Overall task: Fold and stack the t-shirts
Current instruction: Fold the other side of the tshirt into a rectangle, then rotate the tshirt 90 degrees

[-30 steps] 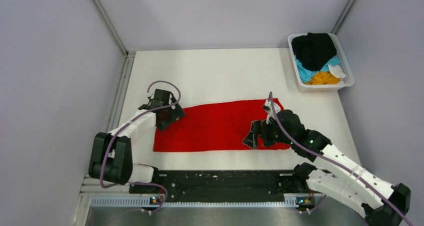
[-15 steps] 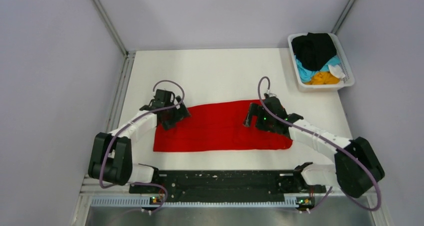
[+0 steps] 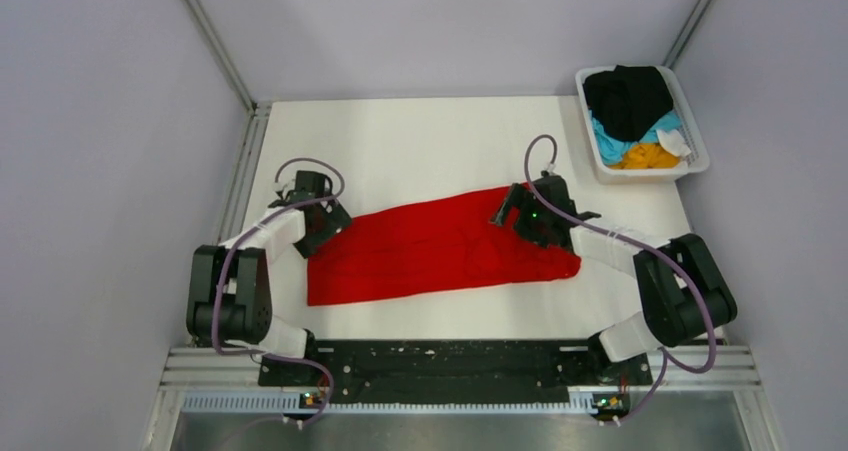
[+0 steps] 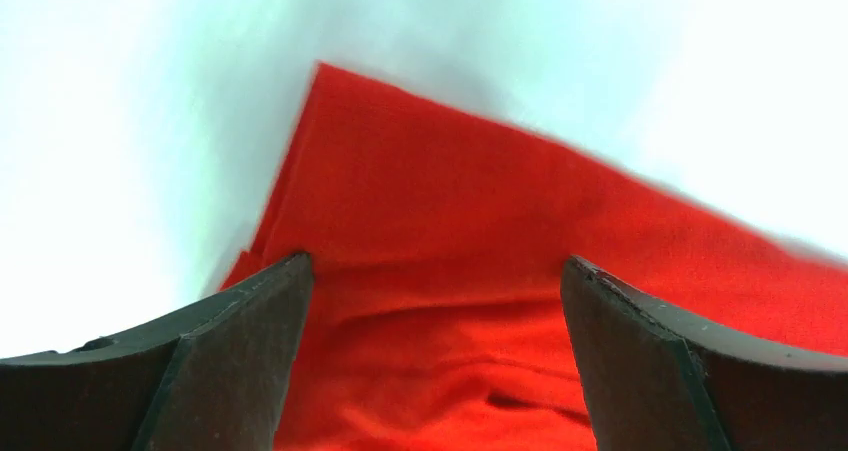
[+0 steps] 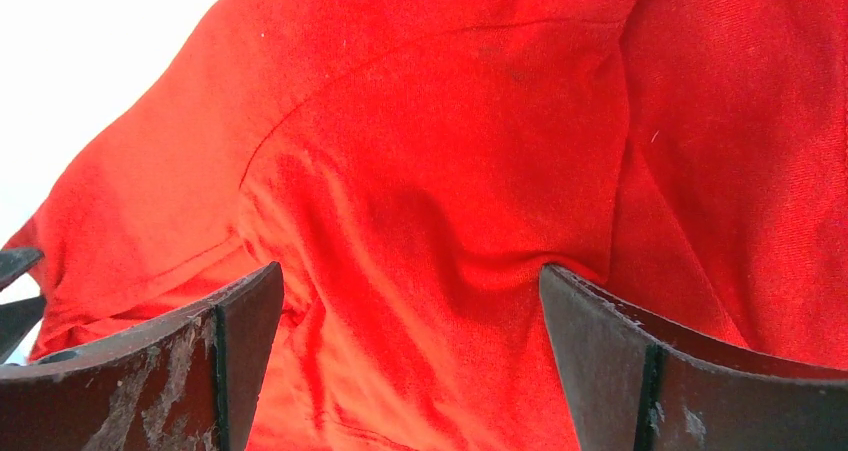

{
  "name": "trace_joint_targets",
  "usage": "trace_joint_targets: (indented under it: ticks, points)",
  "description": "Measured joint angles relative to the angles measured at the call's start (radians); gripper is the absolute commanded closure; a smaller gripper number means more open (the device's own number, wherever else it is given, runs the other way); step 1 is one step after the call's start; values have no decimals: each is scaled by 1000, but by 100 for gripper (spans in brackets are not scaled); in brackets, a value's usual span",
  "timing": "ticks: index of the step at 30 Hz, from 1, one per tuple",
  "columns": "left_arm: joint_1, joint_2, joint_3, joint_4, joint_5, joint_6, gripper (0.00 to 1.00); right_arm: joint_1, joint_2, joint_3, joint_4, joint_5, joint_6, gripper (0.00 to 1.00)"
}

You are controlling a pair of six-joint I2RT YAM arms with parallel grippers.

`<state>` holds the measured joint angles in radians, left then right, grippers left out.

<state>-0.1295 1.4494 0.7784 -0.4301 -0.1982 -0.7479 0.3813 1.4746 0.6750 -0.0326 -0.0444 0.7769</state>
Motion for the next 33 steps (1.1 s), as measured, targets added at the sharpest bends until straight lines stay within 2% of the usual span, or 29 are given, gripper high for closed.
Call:
trace_joint_targets:
  ticks: [5,10,16,19,23,29,33]
  points:
    - [113,83,67,14,82,17,2,-27,33,11,31,-29,-13,1]
    - [121,124,114,-14,102,31,3,-41,108,95,34,-29,-37,1]
    - [120,131,153,-69,50,14,3,-82,207,219,-7,-35,-63,1]
    - [119,97,149,-56,132,41,1,-113,275,312,-45,-36,-90,1]
    - [82,44,143,-14,323,97,1,-130,369,444,-92,-38,-153,1]
    - [-46,-32,180,3,324,151,1,-131,417,522,-141,-38,-246,2]
    - [-154,10,238,48,333,180,1,-131,418,525,-151,-37,-280,1]
